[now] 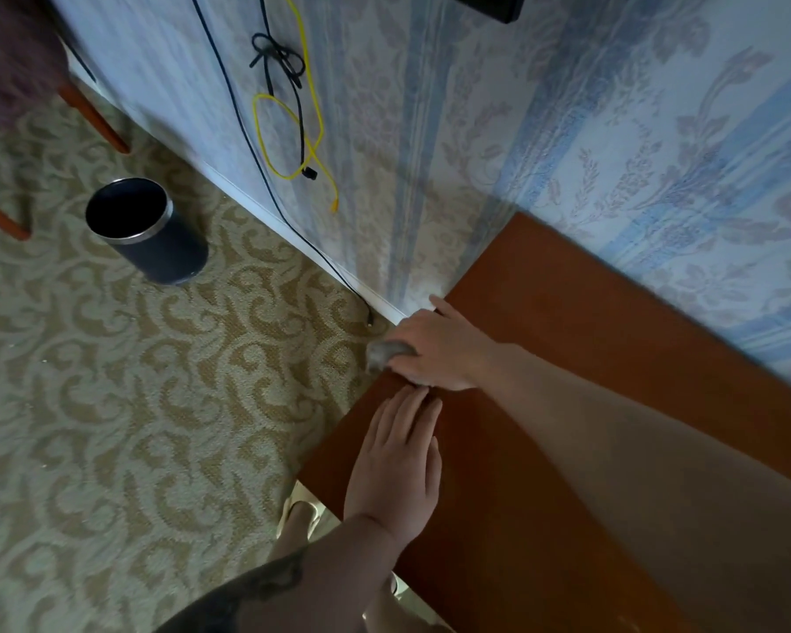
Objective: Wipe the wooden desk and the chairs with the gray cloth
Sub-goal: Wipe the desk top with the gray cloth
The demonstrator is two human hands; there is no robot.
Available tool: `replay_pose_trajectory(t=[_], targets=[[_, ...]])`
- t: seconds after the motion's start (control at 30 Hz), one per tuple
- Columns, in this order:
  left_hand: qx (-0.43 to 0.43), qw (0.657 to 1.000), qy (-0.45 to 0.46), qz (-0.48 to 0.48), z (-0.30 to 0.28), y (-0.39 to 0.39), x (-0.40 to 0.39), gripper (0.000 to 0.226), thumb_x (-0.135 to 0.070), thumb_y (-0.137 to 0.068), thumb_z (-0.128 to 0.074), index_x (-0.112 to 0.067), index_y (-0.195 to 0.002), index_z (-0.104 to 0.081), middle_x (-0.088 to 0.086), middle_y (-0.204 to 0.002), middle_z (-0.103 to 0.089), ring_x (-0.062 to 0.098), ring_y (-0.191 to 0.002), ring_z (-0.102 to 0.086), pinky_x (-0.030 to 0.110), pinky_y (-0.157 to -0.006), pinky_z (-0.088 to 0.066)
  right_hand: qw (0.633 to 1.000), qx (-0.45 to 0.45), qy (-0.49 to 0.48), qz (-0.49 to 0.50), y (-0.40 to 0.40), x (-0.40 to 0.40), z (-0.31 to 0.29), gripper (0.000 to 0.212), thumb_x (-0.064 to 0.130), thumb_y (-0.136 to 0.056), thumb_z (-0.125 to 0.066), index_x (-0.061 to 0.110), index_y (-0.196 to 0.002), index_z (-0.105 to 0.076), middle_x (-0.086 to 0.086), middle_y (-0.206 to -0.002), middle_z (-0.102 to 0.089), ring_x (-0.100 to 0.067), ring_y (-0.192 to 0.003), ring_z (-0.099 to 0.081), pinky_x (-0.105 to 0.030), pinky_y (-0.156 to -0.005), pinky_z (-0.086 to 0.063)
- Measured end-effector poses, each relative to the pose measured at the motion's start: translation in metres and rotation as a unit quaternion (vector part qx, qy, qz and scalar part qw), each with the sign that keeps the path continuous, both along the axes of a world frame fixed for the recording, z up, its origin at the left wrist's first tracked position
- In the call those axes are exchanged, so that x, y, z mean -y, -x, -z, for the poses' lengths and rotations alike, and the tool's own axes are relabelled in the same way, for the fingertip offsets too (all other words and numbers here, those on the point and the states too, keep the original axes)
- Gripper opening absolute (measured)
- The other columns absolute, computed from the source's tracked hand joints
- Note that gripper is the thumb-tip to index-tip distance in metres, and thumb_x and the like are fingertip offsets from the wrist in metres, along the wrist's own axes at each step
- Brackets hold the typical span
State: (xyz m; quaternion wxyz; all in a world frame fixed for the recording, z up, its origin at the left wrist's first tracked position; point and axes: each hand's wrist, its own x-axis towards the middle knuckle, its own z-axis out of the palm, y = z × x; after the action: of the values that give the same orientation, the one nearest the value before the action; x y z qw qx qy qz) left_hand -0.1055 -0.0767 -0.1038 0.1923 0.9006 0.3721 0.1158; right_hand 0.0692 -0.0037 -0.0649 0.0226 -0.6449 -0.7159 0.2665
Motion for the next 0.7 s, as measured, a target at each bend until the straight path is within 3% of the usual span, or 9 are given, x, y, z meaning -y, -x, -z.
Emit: replay_pose_trajectory(t=[0.07, 0.17, 0.23, 0.37, 0.47, 0.53, 0.6, 0.7], targets=[[0.008, 0.999, 0.018, -0.051, -0.002, 0.006, 0.001, 0.041, -0.027, -0.094, -0.040, -0.020, -0.132, -0.054, 0.000, -0.141, -0.046, 0.019, -0.134, -0.039, 0.040, -0.108, -0.039, 0.998, 0.045, 0.010, 0.033, -0.003, 0.003, 0.003, 0.036, 0.045, -0.098, -0.034, 0.031, -0.121, -0.058, 0.011, -0.118, -0.057, -0.009, -0.127, -0.038, -0.039, -0.118, 0.005], [-0.034, 0.988, 0.028, -0.147, -0.002, 0.022, -0.007, 0.048, -0.036, -0.095, -0.037, -0.021, -0.140, -0.045, 0.000, -0.147, -0.041, 0.020, -0.136, -0.034, 0.038, -0.112, -0.031, 0.991, 0.089, -0.063, 0.076, 0.013, 0.015, 0.010, 0.039, 0.045, -0.100, -0.032, 0.025, -0.127, -0.053, 0.008, -0.126, -0.054, -0.011, -0.132, -0.033, -0.034, -0.119, 0.003], [-0.068, 0.983, 0.009, -0.171, 0.002, 0.030, -0.012, 0.055, -0.039, -0.097, -0.031, -0.013, -0.145, -0.038, 0.004, -0.152, -0.035, 0.020, -0.142, -0.027, 0.039, -0.116, -0.019, 0.988, 0.082, -0.104, 0.075, 0.025, 0.031, 0.013, 0.044, 0.046, -0.099, -0.031, 0.025, -0.132, -0.051, 0.009, -0.135, -0.049, -0.010, -0.138, -0.027, -0.036, -0.120, 0.001], [-0.097, 0.965, 0.045, -0.239, 0.007, 0.020, -0.017, 0.057, -0.037, -0.098, -0.023, -0.009, -0.145, -0.037, 0.005, -0.153, -0.034, 0.017, -0.144, -0.021, 0.043, -0.114, -0.015, 0.994, 0.035, -0.096, -0.024, 0.038, 0.055, 0.020, 0.050, 0.049, -0.095, -0.030, 0.029, -0.139, -0.045, 0.010, -0.143, -0.044, -0.013, -0.144, -0.022, -0.041, -0.119, -0.003], [-0.098, 0.962, 0.035, -0.253, 0.007, 0.017, -0.017, 0.056, -0.036, -0.097, -0.024, -0.010, -0.143, -0.041, 0.004, -0.151, -0.038, 0.016, -0.142, -0.023, 0.044, -0.114, -0.015, 0.990, 0.088, -0.075, -0.077, 0.015, 0.040, 0.017, 0.053, 0.052, -0.096, -0.027, 0.029, -0.141, -0.042, 0.007, -0.141, -0.046, -0.014, -0.140, -0.026, -0.039, -0.119, -0.002], [-0.103, 0.963, 0.030, -0.247, 0.006, 0.014, -0.017, 0.056, -0.035, -0.097, -0.025, -0.010, -0.144, -0.041, 0.005, -0.152, -0.036, 0.017, -0.142, -0.021, 0.044, -0.114, -0.011, 0.989, 0.133, -0.064, -0.012, -0.004, 0.026, 0.013, 0.055, 0.054, -0.097, -0.021, 0.029, -0.143, -0.038, 0.007, -0.143, -0.044, -0.012, -0.141, -0.023, -0.037, -0.119, 0.005], [-0.110, 0.967, 0.022, -0.229, 0.005, 0.008, -0.018, 0.057, -0.036, -0.097, -0.026, -0.011, -0.146, -0.036, 0.005, -0.154, -0.032, 0.019, -0.144, -0.021, 0.046, -0.115, -0.010, 0.978, 0.160, -0.075, 0.113, -0.015, 0.018, 0.011, 0.054, 0.052, -0.100, -0.020, 0.026, -0.144, -0.037, 0.007, -0.146, -0.041, -0.010, -0.143, -0.018, -0.036, -0.118, 0.011], [-0.112, 0.966, 0.039, -0.228, 0.000, -0.017, -0.024, 0.057, -0.036, -0.098, -0.024, -0.014, -0.150, -0.027, 0.004, -0.157, -0.025, 0.020, -0.145, -0.019, 0.048, -0.115, -0.012, 0.949, 0.157, -0.096, 0.255, -0.001, 0.017, 0.010, 0.049, 0.044, -0.102, -0.027, 0.021, -0.144, -0.037, 0.005, -0.150, -0.037, -0.011, -0.146, -0.012, -0.034, -0.118, 0.013]])
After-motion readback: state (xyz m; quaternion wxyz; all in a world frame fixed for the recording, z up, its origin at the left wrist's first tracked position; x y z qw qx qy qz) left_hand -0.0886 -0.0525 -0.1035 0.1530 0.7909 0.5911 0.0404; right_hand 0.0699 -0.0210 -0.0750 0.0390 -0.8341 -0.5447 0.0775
